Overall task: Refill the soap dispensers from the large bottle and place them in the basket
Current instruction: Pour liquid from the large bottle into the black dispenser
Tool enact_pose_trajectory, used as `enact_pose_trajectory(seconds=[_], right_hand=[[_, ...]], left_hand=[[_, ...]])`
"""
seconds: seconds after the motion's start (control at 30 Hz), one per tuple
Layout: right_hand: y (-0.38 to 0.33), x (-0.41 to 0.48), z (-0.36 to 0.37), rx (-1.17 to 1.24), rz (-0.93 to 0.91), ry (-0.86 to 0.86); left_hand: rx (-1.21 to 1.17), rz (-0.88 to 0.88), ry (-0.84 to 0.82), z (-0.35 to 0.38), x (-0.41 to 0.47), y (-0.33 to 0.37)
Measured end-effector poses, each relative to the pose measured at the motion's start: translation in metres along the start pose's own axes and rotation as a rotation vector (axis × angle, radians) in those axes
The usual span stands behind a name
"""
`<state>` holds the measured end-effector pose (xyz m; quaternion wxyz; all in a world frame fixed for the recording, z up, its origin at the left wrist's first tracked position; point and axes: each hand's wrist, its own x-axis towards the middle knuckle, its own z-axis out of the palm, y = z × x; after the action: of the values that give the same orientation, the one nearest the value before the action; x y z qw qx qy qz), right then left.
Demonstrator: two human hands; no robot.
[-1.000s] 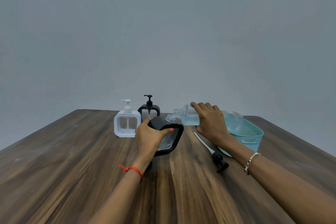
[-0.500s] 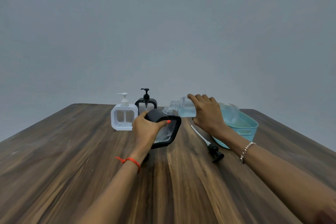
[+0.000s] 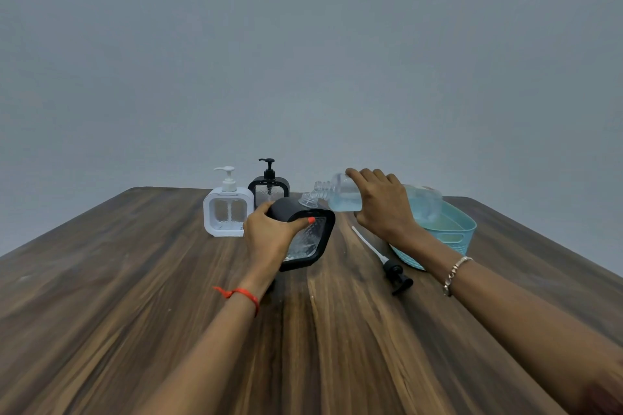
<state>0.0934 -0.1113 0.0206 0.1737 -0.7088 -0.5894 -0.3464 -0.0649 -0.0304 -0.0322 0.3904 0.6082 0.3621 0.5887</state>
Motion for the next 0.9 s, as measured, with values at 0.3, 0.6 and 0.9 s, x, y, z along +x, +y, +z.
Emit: enact_pose_trajectory(seconds=[0.3,0.6,0.9], right_hand=[[0.0001,0.0006,-0.0021,-0.011,-0.003,0.004],[0.0013,-0.0004,-0.0028,-0.019,-0.007,0.001],[0.003,-0.001,-0.0024,-0.026,-0.014,0.006]], left_hand=[[-0.009,-0.011,0.014,0.0008,-0.0009,0.0007],[-0.012,-0.014,0.011,0.0005,-0.004,0.0014],[0.002,-0.02,0.016,0.0009,-0.0059,0.0025]])
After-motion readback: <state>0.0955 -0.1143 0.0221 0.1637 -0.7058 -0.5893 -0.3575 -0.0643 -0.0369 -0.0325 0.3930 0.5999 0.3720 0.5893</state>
